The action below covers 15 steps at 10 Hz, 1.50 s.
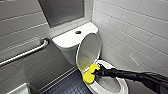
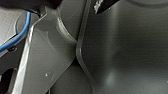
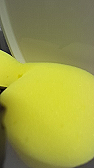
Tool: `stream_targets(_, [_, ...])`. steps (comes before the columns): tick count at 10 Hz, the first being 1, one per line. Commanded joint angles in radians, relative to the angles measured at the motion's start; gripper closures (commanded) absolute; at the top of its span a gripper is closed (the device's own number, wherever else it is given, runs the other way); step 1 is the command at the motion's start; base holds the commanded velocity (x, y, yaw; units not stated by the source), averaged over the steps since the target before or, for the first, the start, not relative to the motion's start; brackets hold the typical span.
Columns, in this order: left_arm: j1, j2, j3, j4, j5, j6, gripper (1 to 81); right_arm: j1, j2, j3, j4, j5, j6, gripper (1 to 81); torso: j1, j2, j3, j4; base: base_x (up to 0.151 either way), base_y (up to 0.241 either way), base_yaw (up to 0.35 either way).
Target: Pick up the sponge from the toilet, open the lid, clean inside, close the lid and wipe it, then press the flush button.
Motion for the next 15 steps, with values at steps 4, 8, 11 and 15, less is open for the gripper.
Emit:
stream_targets(4, [0.036, 0.007, 0.01, 0.006, 0.061, 0.003, 1.0, -0.024, -0.11, 0.176, -0.014, 0.015, 0.0, 81.1, 0.0, 0.0, 0.0, 0.0, 0.0, 0.0, 0.0])
stream_targets(8, [0.036, 0.015, 0.01, 0.011, 0.061, 0.006, 1.0, -0.087, -0.259, 0.306, -0.014, 0.019, 0.0, 81.1, 0.0, 0.0, 0.0, 0.0, 0.0, 0.0, 0.0])
stream_targets(11, [0.036, 0.015, 0.01, 0.014, 0.061, 0.008, 1.0, -0.123, -0.391, 0.417, -0.016, 0.022, 0.0, 81.1, 0.0, 0.0, 0.0, 0.0, 0.0, 0.0, 0.0])
stream_targets(15, [0.038, 0.013, 0.01, 0.015, 0.06, 0.009, 1.0, -0.222, -0.532, 0.49, -0.028, 0.067, 0.0, 81.1, 0.0, 0.0, 0.0, 0.0, 0.0, 0.0, 0.0])
